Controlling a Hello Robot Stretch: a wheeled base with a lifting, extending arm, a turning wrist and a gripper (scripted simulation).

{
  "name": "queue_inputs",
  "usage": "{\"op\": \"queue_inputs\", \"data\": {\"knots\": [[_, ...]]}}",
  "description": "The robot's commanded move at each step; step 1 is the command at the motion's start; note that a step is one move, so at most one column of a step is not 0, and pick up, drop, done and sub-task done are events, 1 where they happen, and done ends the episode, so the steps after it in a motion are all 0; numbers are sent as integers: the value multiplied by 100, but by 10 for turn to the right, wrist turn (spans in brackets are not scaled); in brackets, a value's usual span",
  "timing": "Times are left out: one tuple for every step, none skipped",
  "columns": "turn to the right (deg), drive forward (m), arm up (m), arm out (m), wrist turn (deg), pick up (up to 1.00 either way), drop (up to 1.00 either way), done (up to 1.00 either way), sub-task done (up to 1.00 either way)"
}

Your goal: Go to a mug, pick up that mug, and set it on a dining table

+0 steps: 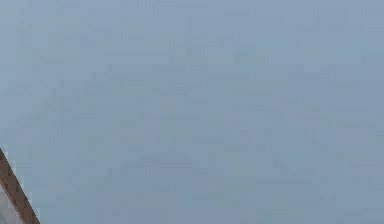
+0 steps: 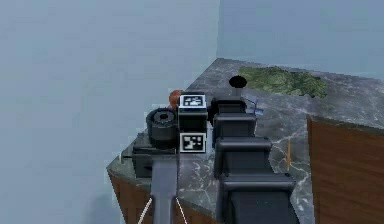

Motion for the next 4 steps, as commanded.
{"op": "queue_inputs", "data": {"knots": [[0,0,0,0,450,0,0,0,0],[0,0,0,0,450,0,0,0,0],[0,0,0,0,450,0,0,0,0],[0,0,0,0,270,0,0,0,0]]}}
